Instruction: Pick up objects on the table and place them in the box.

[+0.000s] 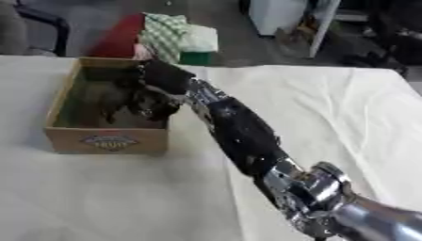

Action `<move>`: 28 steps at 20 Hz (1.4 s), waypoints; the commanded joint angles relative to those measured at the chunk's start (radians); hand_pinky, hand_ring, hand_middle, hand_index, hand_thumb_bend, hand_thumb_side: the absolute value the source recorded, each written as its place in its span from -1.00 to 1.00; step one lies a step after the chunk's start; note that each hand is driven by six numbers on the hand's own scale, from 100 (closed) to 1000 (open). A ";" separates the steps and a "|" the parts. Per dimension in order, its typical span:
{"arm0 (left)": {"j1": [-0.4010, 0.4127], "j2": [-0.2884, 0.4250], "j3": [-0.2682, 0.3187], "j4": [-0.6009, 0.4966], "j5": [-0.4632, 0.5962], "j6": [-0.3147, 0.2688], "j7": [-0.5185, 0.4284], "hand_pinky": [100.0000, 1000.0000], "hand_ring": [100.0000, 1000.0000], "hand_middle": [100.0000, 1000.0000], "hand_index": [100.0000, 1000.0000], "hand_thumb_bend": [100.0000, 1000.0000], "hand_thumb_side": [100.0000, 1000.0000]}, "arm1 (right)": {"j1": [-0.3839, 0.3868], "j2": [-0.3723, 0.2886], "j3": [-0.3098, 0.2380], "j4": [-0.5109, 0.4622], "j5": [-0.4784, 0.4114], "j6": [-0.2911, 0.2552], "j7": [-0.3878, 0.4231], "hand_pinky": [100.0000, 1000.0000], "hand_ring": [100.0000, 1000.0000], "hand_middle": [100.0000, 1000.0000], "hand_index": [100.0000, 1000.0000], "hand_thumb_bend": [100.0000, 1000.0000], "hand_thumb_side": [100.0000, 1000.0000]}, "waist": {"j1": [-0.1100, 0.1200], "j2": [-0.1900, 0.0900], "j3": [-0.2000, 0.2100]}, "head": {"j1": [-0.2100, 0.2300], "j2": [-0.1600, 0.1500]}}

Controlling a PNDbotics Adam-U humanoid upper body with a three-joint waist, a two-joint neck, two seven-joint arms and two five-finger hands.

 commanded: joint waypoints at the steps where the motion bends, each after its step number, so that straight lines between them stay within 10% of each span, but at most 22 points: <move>1: -0.015 0.008 0.000 -0.023 0.006 0.001 -0.001 0.28 0.36 0.07 0.03 -1.00 0.63 | -0.014 -0.003 0.004 0.002 0.034 -0.012 -0.014 0.48 -0.12 -0.64 -0.78 -1.00 -0.64 | 0.011 -0.012 -0.003 | -0.003 -0.006; 9: -0.013 0.010 0.001 -0.023 0.005 0.001 -0.001 0.28 0.37 0.07 0.03 -1.00 0.63 | -0.016 -0.014 0.001 0.013 0.034 -0.060 0.057 0.66 0.38 0.29 0.49 -1.00 -0.50 | 0.012 -0.013 -0.008 | -0.002 -0.006; 15: -0.010 0.012 0.003 -0.022 0.003 0.002 -0.001 0.27 0.37 0.06 0.03 -1.00 0.63 | -0.030 -0.041 -0.005 -0.021 -0.066 -0.108 0.160 0.72 0.52 0.56 0.67 -1.00 -0.57 | 0.011 -0.017 -0.014 | 0.000 -0.008; 28: 0.007 0.026 0.014 -0.020 -0.005 -0.001 0.008 0.27 0.37 0.06 0.03 -1.00 0.64 | -0.042 -0.174 -0.003 -0.099 -0.542 -0.132 0.334 0.63 0.40 0.36 0.64 -1.00 -0.85 | 0.005 -0.024 -0.052 | 0.019 -0.012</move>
